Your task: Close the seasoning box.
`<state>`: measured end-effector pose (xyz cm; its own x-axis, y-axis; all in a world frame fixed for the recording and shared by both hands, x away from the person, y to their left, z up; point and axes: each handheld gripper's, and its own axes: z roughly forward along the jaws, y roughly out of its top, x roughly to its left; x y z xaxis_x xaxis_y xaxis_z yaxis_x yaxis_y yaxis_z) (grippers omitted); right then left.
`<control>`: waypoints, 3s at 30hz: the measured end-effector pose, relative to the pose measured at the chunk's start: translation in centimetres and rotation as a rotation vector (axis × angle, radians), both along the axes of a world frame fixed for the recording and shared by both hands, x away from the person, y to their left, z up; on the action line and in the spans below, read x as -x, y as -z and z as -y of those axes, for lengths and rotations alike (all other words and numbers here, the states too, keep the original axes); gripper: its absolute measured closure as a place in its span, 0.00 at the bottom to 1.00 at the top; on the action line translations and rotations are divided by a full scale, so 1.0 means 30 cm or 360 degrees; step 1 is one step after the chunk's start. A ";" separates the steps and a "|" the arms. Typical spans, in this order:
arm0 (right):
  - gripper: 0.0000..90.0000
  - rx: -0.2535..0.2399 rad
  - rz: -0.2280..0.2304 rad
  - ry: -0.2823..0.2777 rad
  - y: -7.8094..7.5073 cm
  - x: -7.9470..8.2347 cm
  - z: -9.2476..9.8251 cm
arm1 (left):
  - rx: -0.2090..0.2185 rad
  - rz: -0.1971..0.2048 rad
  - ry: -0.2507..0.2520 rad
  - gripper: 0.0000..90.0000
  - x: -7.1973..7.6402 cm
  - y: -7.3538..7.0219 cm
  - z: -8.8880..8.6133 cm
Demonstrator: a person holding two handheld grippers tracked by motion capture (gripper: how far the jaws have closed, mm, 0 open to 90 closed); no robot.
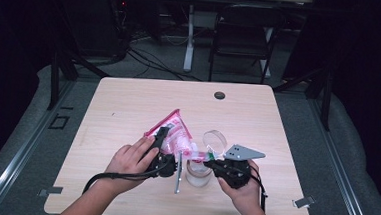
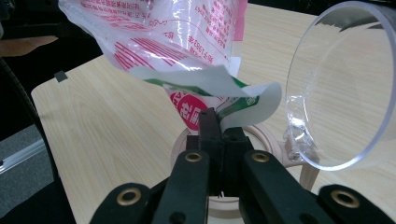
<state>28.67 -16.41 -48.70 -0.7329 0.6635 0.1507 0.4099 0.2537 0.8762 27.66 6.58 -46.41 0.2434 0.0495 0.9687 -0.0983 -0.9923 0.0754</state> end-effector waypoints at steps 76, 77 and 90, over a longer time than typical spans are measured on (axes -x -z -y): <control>1.00 0.0053 0.0009 0.0041 0.015 -0.010 0.008 | 0.0000 0.0032 0.0018 0.75 0.007 -0.013 0.025; 1.00 0.0053 0.0009 0.0041 0.015 -0.010 0.008 | 0.0000 0.0032 0.0018 0.75 0.007 -0.013 0.025; 1.00 0.0068 -0.0005 0.0040 0.021 -0.014 0.007 | -0.0004 0.0039 0.0021 0.75 0.010 -0.011 0.028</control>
